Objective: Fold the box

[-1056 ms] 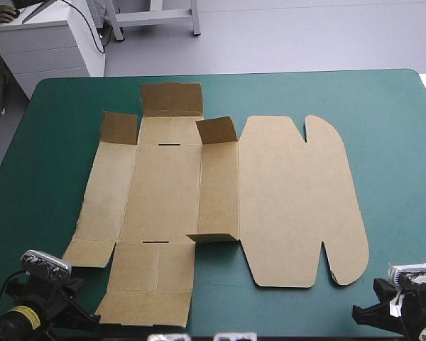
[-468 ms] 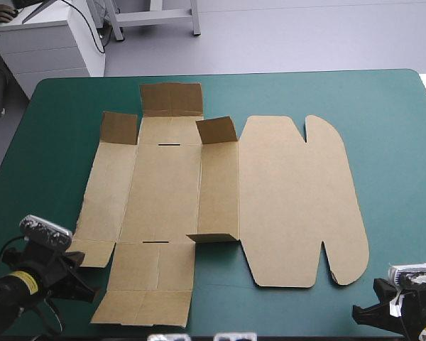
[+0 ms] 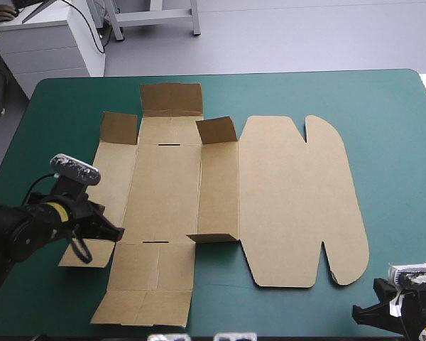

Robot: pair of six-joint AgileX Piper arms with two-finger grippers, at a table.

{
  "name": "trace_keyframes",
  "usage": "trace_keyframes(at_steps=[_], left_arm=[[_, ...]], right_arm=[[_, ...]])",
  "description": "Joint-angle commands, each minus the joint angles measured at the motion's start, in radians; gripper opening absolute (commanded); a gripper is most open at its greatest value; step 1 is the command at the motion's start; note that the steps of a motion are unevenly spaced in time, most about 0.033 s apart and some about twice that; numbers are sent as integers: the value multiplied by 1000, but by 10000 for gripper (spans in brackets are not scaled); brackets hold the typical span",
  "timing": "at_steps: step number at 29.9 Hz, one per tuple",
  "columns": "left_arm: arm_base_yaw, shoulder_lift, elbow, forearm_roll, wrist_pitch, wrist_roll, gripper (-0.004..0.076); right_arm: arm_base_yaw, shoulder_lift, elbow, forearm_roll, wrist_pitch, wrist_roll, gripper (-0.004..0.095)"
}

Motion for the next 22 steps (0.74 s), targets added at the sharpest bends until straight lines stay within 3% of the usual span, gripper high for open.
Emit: trace_keyframes(at_steps=[1, 9, 15, 22], left_arm=[[-6, 72, -61, 0, -106, 1, -8], [91, 252, -143, -64, -180, 48, -8], [354, 343, -192, -367, -164, 278, -8], [668, 425, -196, -620, -73, 478, -8]], right_arm=[[-6, 14, -22, 0, -57, -2, -19], [-6, 14, -22, 0, -57, -2, -19], [-6, 14, -22, 0, -57, -2, -19], [-6, 14, -22, -3, -57, -2, -19]])
